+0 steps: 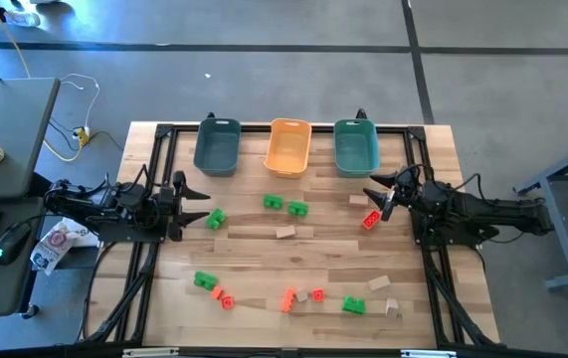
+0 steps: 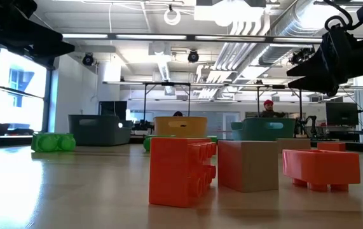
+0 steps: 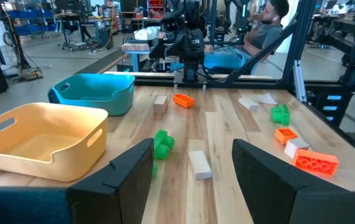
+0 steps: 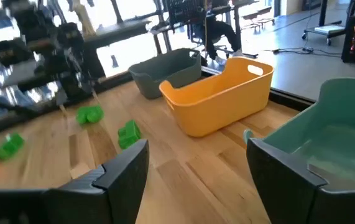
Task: Sort & place blocks by color
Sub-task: Put the white block into the green bin
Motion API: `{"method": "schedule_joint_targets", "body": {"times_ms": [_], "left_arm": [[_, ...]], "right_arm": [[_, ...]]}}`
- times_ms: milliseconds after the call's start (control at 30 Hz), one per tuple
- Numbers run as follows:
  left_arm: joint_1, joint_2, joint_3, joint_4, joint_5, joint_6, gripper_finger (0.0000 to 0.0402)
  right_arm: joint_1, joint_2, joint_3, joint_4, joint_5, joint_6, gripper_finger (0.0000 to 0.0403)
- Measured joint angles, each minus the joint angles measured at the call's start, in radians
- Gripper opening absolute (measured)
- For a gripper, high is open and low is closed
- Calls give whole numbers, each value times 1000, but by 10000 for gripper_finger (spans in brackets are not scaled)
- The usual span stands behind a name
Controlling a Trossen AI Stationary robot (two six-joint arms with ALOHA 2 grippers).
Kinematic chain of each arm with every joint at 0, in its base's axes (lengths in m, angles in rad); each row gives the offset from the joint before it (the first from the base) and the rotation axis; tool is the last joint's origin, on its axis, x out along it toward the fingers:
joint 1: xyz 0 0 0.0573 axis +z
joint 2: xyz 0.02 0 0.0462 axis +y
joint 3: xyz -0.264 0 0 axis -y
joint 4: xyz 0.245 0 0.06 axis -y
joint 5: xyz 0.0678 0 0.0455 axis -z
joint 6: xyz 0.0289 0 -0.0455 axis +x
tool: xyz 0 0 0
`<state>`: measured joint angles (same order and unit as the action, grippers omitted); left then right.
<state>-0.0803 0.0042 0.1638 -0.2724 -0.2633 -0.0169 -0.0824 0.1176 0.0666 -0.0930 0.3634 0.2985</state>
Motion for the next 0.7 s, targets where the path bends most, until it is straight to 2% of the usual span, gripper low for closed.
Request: {"method": "schedule_joint_targets", "body": {"times_ms": [167,700], "left_arm": [[0,0,0,0,-6,-33,207],[0,0,0,0,-10,-80,207]], "right_arm": [[0,0,0,52,3,42,257],[-3,0,0,314,9,14,257]]}}
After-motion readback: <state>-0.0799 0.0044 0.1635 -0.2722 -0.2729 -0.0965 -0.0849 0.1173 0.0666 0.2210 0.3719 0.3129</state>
